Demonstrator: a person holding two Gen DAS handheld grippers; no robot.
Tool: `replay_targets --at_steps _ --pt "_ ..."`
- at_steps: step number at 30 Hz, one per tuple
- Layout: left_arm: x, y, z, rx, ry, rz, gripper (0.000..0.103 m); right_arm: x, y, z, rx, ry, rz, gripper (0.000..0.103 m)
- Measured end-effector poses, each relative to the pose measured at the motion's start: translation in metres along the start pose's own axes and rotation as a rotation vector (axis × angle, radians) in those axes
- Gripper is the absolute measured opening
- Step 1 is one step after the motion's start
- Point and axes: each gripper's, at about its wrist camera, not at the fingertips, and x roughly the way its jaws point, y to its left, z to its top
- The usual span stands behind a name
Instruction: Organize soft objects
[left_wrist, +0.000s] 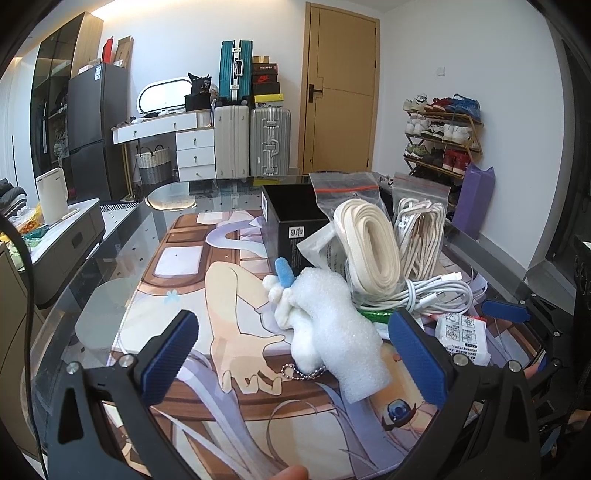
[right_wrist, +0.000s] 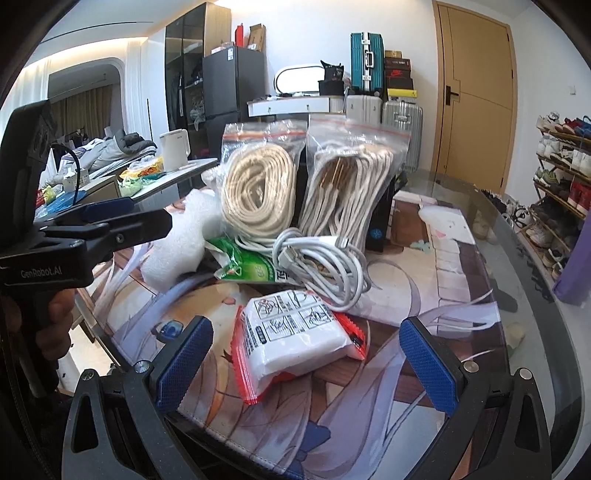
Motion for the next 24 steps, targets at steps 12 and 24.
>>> replay_targets --at_steps 12,24 --pt "0.008 -0.009 -0.007 0.038 0.042 -0.002 0.103 0.011 0.004 -0.005 -0.003 0.029 0.002 0.102" --pt "0.010 -0.018 -0.007 0.080 0.063 -0.020 0.103 0.012 0.009 -0.002 -0.023 0.025 0.023 0.079"
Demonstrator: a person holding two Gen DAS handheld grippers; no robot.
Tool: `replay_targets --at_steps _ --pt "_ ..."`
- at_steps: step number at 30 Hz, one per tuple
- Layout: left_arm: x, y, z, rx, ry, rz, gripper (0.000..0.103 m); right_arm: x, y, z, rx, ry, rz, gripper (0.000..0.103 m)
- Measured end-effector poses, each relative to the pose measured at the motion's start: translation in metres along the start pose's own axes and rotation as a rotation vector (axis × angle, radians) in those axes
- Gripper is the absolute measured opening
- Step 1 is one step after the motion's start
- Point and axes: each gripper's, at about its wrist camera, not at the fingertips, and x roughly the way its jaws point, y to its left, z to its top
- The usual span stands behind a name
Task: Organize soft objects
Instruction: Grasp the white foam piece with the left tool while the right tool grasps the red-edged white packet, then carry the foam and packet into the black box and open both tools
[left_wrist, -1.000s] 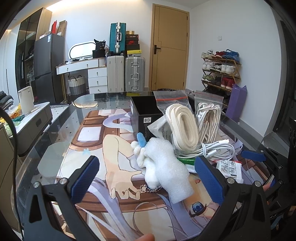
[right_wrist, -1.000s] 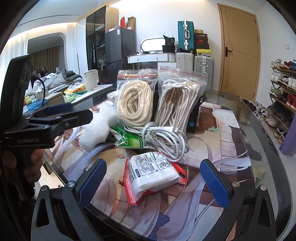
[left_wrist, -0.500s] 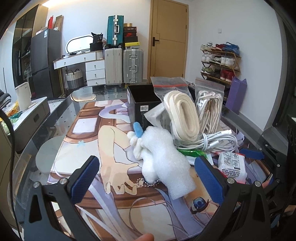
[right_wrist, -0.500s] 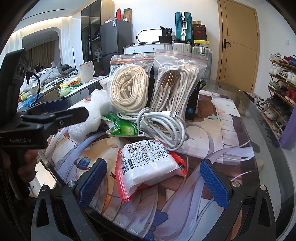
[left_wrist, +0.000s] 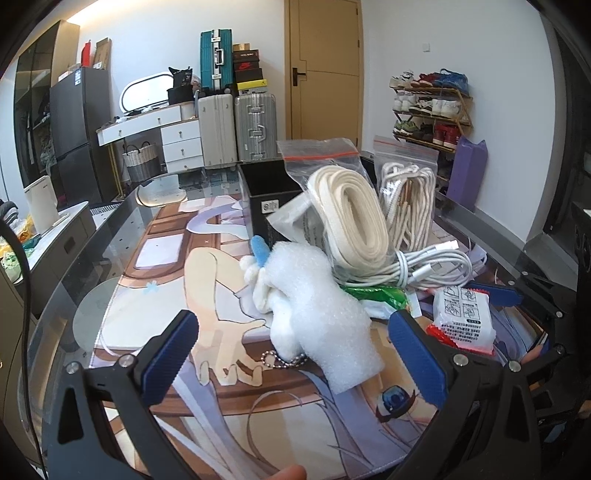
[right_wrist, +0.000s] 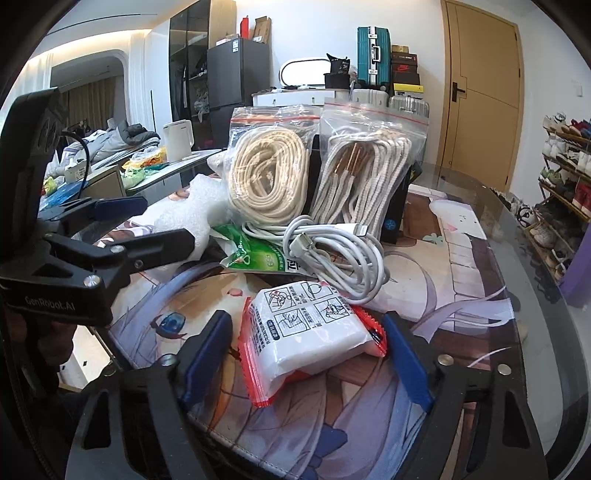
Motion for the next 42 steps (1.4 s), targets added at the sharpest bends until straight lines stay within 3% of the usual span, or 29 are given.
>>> replay_targets --at_steps 4,6,9,11,14,22,42 --pt "0.000 -0.005 -0.002 0.021 -0.001 -0.003 0.101 -0.001 0.000 0.000 -0.009 0.001 0.002 0.072" --pt "0.000 -0.007 -0.002 0.033 -0.002 -0.008 0.093 -0.002 -0.001 -0.001 -0.010 0.002 0.002 0.070" --pt "0.000 -0.011 -0.002 0.051 0.011 -0.013 0.079 -0.002 0.000 -0.001 -0.015 0.002 0.001 0.069" --pt "0.000 -0.012 -0.002 0.056 0.012 -0.019 0.058 -0.003 0.000 -0.002 -0.019 0.001 0.002 0.068" --pt "-0.001 -0.013 -0.002 0.062 0.016 -0.067 0.043 -0.005 0.002 -0.003 -0.032 -0.004 -0.001 0.066" --pt "-0.018 -0.011 0.002 0.051 -0.026 -0.115 0.040 -0.016 0.010 -0.002 -0.059 -0.037 0.010 0.057" --pt "-0.059 0.012 0.033 0.004 -0.162 -0.128 0.040 -0.061 0.007 0.029 -0.035 -0.182 0.014 0.057"
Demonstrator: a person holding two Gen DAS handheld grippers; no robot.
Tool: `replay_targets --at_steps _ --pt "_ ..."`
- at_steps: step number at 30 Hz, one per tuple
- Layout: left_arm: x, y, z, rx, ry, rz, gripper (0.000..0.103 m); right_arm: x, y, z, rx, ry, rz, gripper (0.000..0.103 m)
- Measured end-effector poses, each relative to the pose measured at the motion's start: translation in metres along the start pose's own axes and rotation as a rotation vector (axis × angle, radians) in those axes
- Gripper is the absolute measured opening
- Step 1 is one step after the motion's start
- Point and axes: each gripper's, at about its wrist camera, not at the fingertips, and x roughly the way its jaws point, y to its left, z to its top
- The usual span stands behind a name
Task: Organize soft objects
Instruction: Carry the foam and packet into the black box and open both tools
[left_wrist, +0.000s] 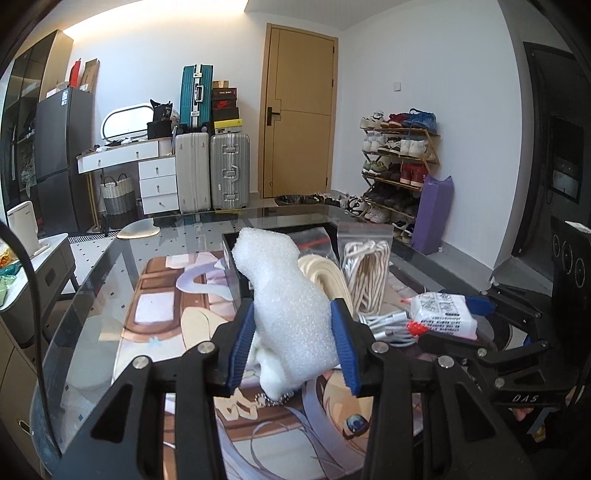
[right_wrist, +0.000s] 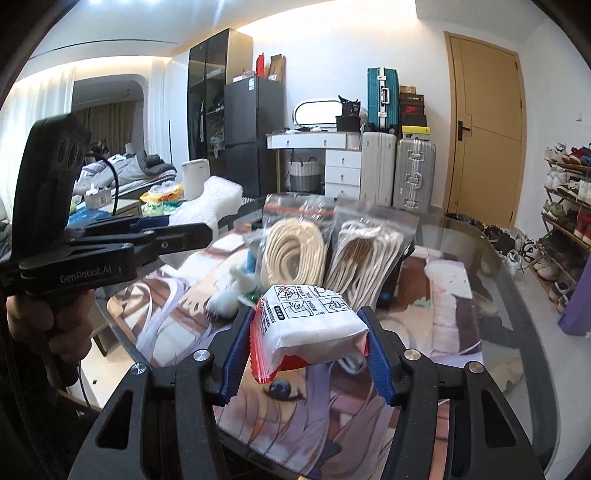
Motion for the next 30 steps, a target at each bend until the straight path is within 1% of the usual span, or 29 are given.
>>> replay_targets --at_steps 9,18,27,30 --pt "0.008 0.014 0.027 -0.025 -0.028 0.014 0.040 0.005 -0.014 0.036 0.004 -0.027 -0.015 0.057" --pt "0.023 0.026 0.043 -0.029 -0.038 0.002 0.040 0.013 -0.025 0.066 -0.010 -0.047 -0.042 0.057" --pt "0.049 0.035 0.059 -0.034 -0.016 -0.001 0.040 0.035 -0.044 0.091 -0.013 -0.038 -0.032 0.057" --pt "0.059 0.040 0.061 -0.043 -0.005 -0.007 0.040 0.047 -0.053 0.097 -0.004 -0.022 -0.038 0.057"
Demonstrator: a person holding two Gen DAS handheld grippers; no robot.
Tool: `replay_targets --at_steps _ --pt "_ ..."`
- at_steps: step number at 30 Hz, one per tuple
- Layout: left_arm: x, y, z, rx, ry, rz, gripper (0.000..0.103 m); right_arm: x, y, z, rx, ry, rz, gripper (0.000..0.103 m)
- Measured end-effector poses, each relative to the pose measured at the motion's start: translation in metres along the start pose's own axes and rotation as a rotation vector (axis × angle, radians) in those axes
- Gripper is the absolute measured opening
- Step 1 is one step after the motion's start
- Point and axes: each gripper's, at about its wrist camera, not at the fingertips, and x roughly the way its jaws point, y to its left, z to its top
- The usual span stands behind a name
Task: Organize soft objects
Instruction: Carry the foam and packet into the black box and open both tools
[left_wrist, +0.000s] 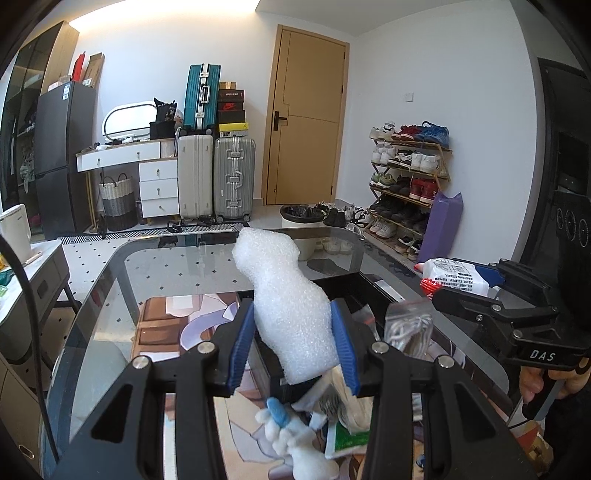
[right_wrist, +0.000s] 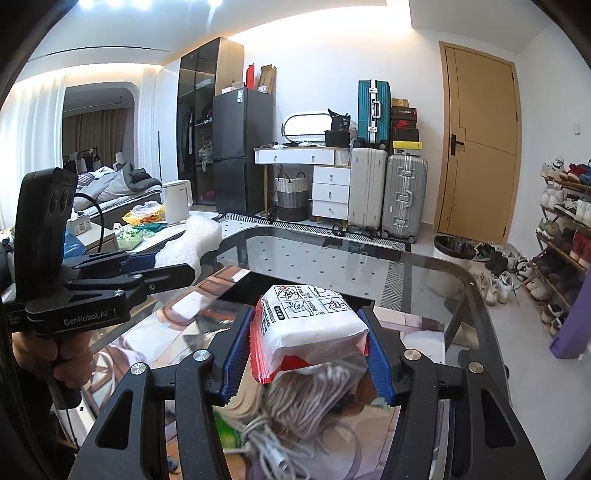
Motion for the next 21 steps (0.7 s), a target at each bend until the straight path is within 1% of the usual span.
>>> replay_targets --at_steps 6,9,16,21 --pt "0.018 0.001 0.007 0.006 0.022 -0.006 0.040 0.018 -0.011 0.009 0.010 0.016 0.004 0.057" --pt "0.028 0.003 0.011 -0.007 0.033 -0.024 0.040 0.027 -0.016 0.014 0.014 0.022 0.003 0.057" --pt "0.044 0.006 0.014 -0.005 0.053 -0.021 0.040 0.048 -0.022 0.022 0.021 0.045 0.001 0.057" --pt "0.058 0.011 0.014 -0.002 0.085 -0.018 0.040 0.059 -0.029 0.022 0.024 0.064 0.006 0.057"
